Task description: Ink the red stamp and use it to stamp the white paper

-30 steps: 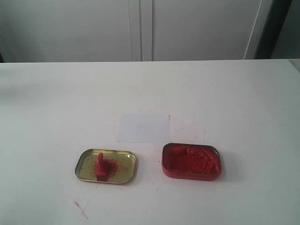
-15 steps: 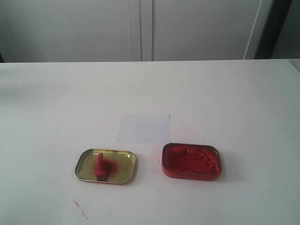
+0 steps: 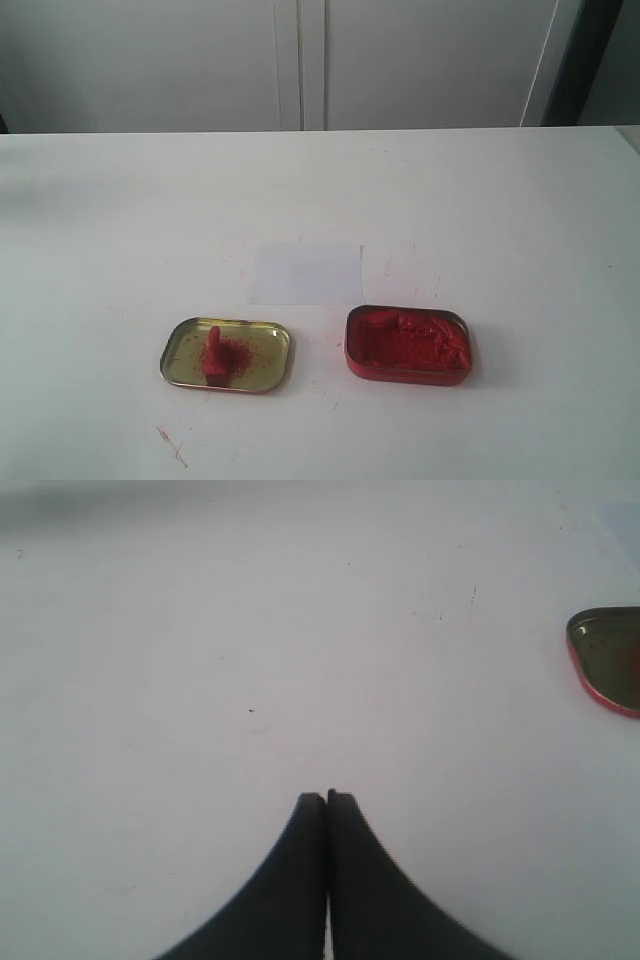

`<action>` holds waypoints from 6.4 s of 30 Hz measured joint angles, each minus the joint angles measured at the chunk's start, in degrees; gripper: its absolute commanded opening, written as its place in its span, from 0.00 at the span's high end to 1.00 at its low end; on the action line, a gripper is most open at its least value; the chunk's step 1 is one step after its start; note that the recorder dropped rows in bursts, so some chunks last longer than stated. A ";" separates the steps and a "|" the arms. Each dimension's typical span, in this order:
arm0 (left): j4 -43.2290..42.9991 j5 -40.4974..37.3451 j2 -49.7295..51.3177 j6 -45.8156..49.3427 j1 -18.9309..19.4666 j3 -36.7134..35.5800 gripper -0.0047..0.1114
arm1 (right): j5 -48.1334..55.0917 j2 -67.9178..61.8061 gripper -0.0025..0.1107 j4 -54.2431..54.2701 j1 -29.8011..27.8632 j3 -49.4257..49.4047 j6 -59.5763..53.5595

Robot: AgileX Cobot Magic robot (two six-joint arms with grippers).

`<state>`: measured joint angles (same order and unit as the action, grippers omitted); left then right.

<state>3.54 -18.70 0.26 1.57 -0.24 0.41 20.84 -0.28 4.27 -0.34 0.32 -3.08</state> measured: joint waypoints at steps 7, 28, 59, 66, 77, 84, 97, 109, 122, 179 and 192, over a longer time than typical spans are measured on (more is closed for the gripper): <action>0.00 3.10 0.00 0.00 0.00 -0.13 0.96 | 0.00 0.00 0.98 0.00 0.00 0.00 0.00; 0.04 29.48 0.00 0.00 0.00 -0.24 0.96 | 0.00 0.00 0.98 0.11 0.00 0.00 0.10; 3.25 6.22 3.36 0.35 0.00 12.27 0.96 | 0.00 0.00 0.98 0.11 0.00 0.00 0.10; 3.12 -0.34 12.66 0.35 0.00 20.66 0.96 | 0.00 0.00 0.98 0.11 0.00 0.00 0.10; 3.12 -17.59 28.76 1.49 0.00 35.04 0.96 | 0.00 0.00 0.98 0.11 0.00 0.00 0.10; 2.74 -26.92 37.98 3.36 0.00 43.52 0.96 | 0.00 0.00 0.98 0.11 0.00 0.00 0.10; 1.14 -31.39 64.55 7.14 -2.88 52.72 0.96 | 0.00 0.00 0.98 0.11 0.00 0.00 0.10; 0.00 -20.88 79.22 -3.07 -23.78 56.51 0.96 | 0.00 0.00 0.98 0.11 0.00 0.00 0.10; -1.32 -19.91 89.84 -9.18 -31.40 64.60 0.96 | 0.00 0.00 0.98 0.11 0.00 0.00 0.10; -14.13 -16.53 99.56 -41.11 -39.08 66.87 0.51 | 0.00 0.00 0.98 0.11 0.00 0.00 0.10; -14.13 -15.84 103.59 -41.11 -39.08 66.87 0.51 | 0.00 0.00 0.98 0.11 0.00 0.00 0.10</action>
<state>-10.59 -34.54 103.84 -39.54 -39.32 67.28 20.84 -0.28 4.38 -0.34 0.32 -2.98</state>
